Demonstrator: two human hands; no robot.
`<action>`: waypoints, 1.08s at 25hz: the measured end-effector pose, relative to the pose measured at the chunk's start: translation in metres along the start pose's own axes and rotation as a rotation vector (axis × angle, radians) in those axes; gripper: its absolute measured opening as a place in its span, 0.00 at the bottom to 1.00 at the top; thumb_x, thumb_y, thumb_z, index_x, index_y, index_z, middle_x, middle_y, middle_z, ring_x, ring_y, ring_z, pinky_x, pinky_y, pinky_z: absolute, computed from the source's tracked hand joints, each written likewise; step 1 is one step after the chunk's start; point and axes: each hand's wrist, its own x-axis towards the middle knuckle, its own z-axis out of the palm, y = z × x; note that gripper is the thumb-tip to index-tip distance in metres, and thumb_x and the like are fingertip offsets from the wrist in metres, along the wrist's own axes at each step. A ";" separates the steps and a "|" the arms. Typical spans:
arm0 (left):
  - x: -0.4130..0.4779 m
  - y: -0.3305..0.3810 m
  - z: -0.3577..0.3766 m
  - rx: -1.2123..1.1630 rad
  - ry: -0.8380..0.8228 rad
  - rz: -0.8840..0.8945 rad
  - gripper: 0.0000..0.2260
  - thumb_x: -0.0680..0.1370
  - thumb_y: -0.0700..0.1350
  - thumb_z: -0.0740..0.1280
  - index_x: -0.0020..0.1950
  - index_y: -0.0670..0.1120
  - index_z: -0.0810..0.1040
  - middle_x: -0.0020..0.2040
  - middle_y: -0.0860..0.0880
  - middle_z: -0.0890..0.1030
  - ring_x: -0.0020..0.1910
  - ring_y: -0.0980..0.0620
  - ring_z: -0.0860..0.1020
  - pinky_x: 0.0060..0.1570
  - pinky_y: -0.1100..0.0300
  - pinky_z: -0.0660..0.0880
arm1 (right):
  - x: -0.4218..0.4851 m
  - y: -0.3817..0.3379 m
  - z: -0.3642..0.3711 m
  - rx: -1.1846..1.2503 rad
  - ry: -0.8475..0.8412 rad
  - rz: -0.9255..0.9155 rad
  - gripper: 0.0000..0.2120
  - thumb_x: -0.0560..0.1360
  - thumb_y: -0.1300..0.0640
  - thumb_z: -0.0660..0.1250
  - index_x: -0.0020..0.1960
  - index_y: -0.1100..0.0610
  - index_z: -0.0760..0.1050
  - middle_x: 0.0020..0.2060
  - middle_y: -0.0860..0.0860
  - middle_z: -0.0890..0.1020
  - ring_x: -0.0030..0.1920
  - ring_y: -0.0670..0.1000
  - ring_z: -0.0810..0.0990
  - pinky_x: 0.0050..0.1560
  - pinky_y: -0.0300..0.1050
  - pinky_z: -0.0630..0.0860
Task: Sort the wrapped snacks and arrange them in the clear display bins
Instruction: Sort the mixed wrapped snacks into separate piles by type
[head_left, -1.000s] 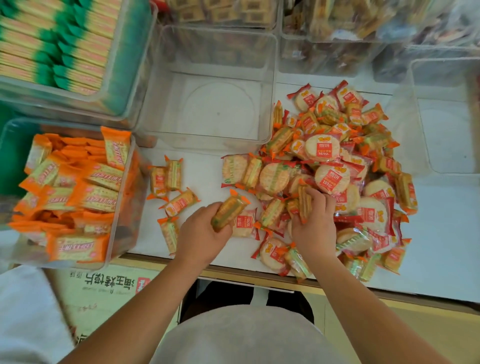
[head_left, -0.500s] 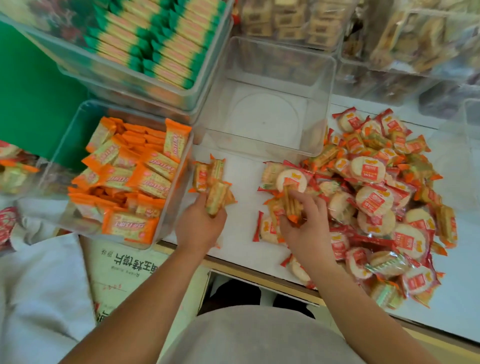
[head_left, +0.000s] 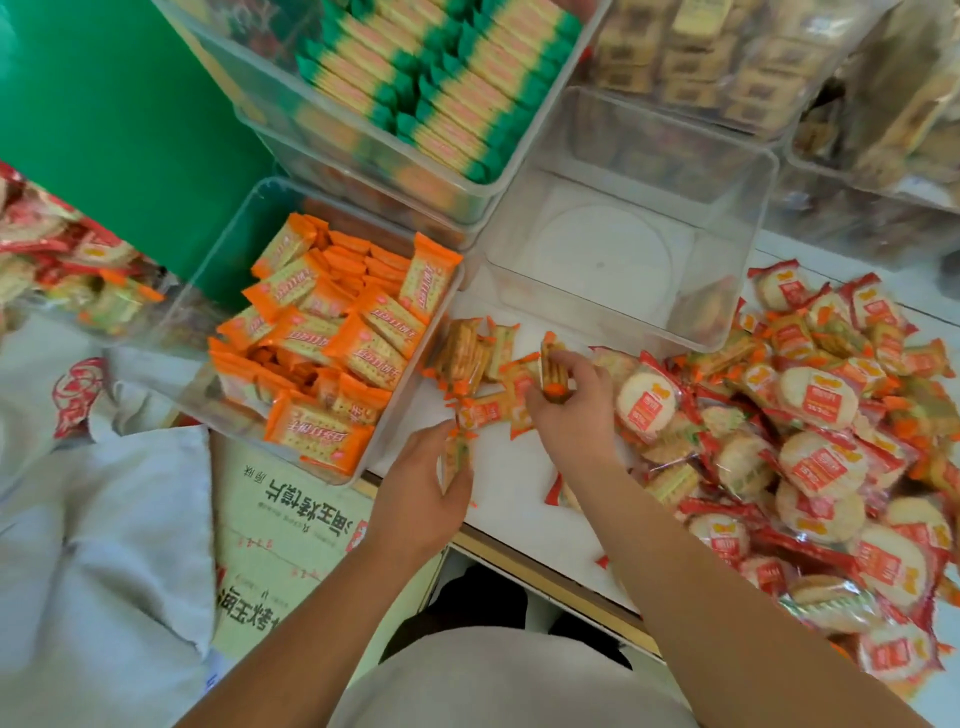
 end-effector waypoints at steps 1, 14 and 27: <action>-0.002 -0.002 0.000 0.013 -0.002 -0.010 0.24 0.80 0.45 0.70 0.76 0.50 0.71 0.65 0.55 0.76 0.64 0.53 0.76 0.58 0.61 0.72 | 0.005 -0.003 0.004 0.006 -0.051 0.018 0.25 0.76 0.50 0.75 0.72 0.46 0.73 0.62 0.47 0.69 0.59 0.46 0.74 0.63 0.45 0.75; -0.016 0.083 0.140 0.053 -0.438 0.244 0.16 0.81 0.48 0.67 0.70 0.51 0.77 0.60 0.52 0.81 0.58 0.52 0.79 0.56 0.55 0.76 | -0.127 0.104 -0.148 -0.069 0.115 0.301 0.09 0.80 0.48 0.69 0.59 0.49 0.80 0.49 0.39 0.83 0.50 0.38 0.81 0.48 0.34 0.76; -0.035 0.120 0.184 0.142 -0.279 0.083 0.16 0.72 0.57 0.76 0.56 0.56 0.79 0.48 0.57 0.81 0.48 0.55 0.80 0.45 0.55 0.78 | -0.176 0.195 -0.272 -0.119 0.421 0.439 0.09 0.76 0.53 0.73 0.53 0.51 0.75 0.47 0.45 0.79 0.47 0.49 0.80 0.43 0.46 0.73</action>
